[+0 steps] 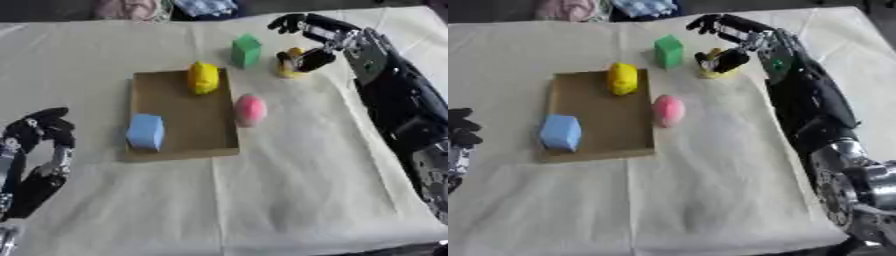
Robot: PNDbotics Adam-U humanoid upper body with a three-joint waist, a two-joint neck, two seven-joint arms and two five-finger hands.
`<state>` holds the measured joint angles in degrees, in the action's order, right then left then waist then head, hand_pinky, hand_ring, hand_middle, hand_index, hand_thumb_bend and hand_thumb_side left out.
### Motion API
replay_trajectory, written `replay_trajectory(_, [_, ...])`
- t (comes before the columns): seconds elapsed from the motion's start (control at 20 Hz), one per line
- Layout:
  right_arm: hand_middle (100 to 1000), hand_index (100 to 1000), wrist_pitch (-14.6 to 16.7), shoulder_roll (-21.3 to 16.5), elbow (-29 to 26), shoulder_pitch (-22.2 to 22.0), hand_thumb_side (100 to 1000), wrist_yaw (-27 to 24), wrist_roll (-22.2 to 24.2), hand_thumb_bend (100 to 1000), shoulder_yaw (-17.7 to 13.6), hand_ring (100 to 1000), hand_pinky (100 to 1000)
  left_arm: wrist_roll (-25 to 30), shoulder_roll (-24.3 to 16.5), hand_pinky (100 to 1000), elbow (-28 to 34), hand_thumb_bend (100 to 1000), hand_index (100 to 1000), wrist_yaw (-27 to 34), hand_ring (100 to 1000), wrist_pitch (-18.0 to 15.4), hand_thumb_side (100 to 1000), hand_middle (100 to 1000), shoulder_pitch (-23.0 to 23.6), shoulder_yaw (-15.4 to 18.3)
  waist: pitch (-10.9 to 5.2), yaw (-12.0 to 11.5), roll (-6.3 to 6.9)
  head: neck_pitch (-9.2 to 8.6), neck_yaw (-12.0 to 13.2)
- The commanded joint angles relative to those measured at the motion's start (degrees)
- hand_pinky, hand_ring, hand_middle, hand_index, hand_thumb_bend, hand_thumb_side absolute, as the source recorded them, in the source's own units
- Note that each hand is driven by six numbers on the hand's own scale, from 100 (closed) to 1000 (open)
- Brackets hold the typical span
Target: Pick up objects on the table and place them in the box.
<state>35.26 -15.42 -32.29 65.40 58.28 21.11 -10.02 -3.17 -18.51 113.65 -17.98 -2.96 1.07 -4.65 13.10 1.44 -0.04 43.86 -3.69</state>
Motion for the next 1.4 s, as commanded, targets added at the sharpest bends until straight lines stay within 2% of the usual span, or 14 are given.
replay_trajectory(0.05, [954,957,-1.36,-1.92,-0.25,1.45,216,3.19,-2.96,100,-0.71,921,922,0.03,0.06,706,0.94,100,812,-0.56,564,0.47,618,590,0.06,0.87,-1.36,-0.04,-0.46,0.25,-0.20])
replay_trajectory(0.45, [996,983,-5.32,-3.02,0.79,1.29,234,12.24,-9.50,100,-1.20,981,963,0.45,0.63,707,0.94,100,814,-1.10,565,0.96,628,591,0.22,0.94,-1.35,-0.04,-0.46,0.25,-0.24])
replay_trajectory(0.85, [998,994,-8.14,-3.96,3.35,1.02,257,17.38,-9.61,100,-1.13,986,958,0.81,0.87,707,0.94,100,817,-1.34,565,1.18,633,592,0.21,1.05,-1.33,0.00,-0.50,0.25,-0.36])
replay_trajectory(0.95, [994,993,-8.53,-4.08,4.18,0.91,291,18.18,-8.86,100,-1.06,986,958,0.94,0.93,708,0.94,100,818,-1.39,565,1.20,635,591,0.21,1.08,-1.32,-0.01,-0.49,0.25,-0.43])
replay_trajectory(1.05, [990,987,-8.64,-4.13,4.95,0.76,380,18.74,-7.97,100,-0.94,984,956,1.08,1.06,708,0.94,100,819,-1.38,564,1.30,638,591,0.19,1.10,-1.32,-0.02,-0.46,0.25,-0.42])
replay_trajectory(1.2, [994,983,-8.65,-4.24,6.08,0.60,468,19.37,-6.26,100,-0.68,986,958,1.24,1.27,708,0.94,100,820,-1.30,565,1.40,640,591,0.12,1.12,-1.32,-0.07,-0.44,0.25,-0.45])
replay_trajectory(1.4, [998,970,-8.47,-4.30,7.11,0.42,552,19.93,-4.47,100,-0.44,990,961,1.34,1.39,708,0.94,100,821,-1.16,564,1.46,643,591,0.07,1.16,-1.34,-0.11,-0.45,0.25,-0.47])
